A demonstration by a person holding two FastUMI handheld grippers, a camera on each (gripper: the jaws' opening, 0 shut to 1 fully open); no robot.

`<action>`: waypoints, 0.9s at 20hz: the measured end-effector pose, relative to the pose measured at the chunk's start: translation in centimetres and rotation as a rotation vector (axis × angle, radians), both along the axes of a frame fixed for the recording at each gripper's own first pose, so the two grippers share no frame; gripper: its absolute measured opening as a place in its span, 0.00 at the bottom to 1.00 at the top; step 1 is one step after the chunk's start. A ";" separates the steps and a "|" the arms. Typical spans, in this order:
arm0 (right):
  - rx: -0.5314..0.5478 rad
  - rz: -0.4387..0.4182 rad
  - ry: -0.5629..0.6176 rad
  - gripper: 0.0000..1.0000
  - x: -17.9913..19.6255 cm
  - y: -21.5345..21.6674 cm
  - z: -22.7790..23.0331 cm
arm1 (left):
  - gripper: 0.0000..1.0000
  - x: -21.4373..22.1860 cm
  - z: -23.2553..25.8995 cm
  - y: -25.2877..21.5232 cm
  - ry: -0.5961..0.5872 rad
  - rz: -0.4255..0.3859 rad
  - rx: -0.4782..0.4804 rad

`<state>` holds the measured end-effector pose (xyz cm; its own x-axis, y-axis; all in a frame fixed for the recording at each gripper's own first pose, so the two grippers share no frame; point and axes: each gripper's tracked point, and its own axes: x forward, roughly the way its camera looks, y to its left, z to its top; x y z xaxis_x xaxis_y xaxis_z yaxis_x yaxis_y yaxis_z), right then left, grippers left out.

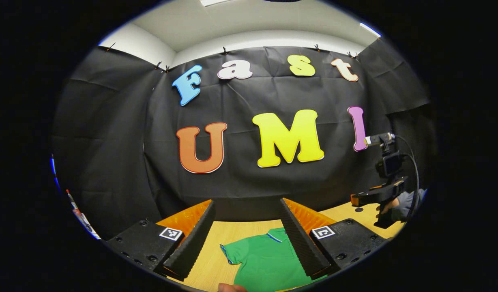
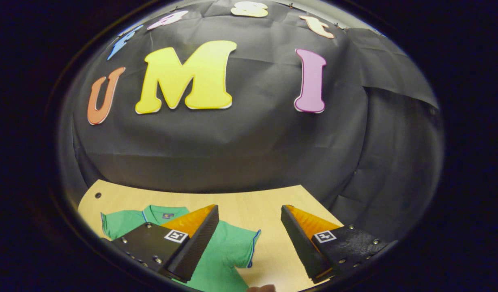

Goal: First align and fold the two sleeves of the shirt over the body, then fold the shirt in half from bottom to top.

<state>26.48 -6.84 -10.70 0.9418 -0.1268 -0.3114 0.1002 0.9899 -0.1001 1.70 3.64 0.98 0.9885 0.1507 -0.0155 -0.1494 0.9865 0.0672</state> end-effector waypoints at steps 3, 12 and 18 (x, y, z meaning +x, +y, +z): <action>-0.020 -0.019 0.067 0.97 3.0 -1.1 -3.9 | 0.99 -0.1 0.6 0.9 0.001 0.032 0.017; -0.033 -0.084 0.240 0.97 7.3 -4.6 -14.1 | 1.00 -0.7 0.3 2.0 0.030 0.087 0.002; -0.007 -0.120 0.286 0.96 7.8 -5.3 -16.7 | 1.00 -0.5 0.1 2.3 0.044 0.096 0.012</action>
